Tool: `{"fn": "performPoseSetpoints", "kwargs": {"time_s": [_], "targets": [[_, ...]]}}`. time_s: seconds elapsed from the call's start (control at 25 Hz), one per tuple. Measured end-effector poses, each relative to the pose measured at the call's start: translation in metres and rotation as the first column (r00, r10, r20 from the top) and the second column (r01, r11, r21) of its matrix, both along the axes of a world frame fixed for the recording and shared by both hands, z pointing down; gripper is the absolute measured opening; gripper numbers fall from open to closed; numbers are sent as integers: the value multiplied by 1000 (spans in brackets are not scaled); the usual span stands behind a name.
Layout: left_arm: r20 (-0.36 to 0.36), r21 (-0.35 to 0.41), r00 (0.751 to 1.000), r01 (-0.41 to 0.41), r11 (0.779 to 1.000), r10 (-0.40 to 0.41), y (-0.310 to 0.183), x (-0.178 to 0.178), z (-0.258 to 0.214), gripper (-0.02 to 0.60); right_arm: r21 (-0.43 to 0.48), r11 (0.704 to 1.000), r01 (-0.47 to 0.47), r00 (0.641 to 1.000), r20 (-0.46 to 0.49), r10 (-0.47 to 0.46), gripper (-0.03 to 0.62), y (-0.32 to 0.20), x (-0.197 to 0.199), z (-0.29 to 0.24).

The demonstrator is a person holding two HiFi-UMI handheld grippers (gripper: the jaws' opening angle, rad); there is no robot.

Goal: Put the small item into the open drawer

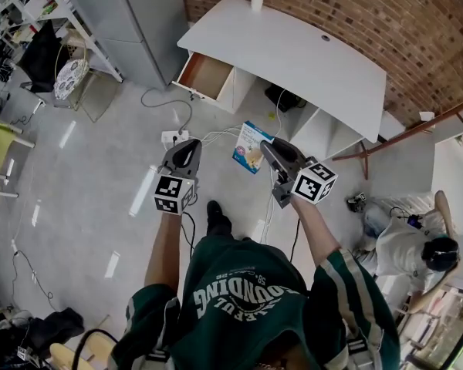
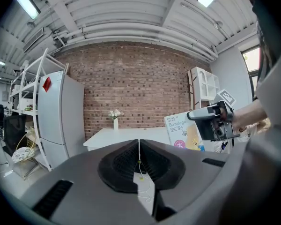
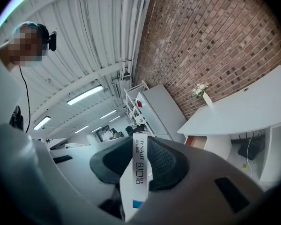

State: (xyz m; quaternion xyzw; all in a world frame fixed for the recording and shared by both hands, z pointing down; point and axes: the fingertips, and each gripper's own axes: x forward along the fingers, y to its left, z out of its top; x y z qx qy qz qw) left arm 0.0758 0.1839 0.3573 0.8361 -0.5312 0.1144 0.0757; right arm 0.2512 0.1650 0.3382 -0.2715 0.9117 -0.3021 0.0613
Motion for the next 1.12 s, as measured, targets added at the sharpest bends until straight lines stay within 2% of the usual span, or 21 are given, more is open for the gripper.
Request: {"fn": "performPoseSetpoints", "kwargs": {"time_s": [0.2, 0.44, 0.84, 1.12], "targets": [[-13, 2, 1000, -18, 1000, 18, -42, -36, -1, 20, -1, 1000, -13, 1000, -15, 13, 112, -39, -36, -4], [-27, -9, 998, -49, 999, 49, -81, -64, 7, 20, -3, 1000, -31, 999, -29, 30, 112, -78, -72, -1], [-33, -25, 997, -64, 998, 63, -109, -110, 21, 20, -27, 999, -33, 999, -34, 32, 112, -110, -128, 13], [-38, -25, 998, -57, 998, 56, -125, -126, 23, 20, -35, 999, -35, 999, -31, 34, 112, -127, -142, 14]]}}
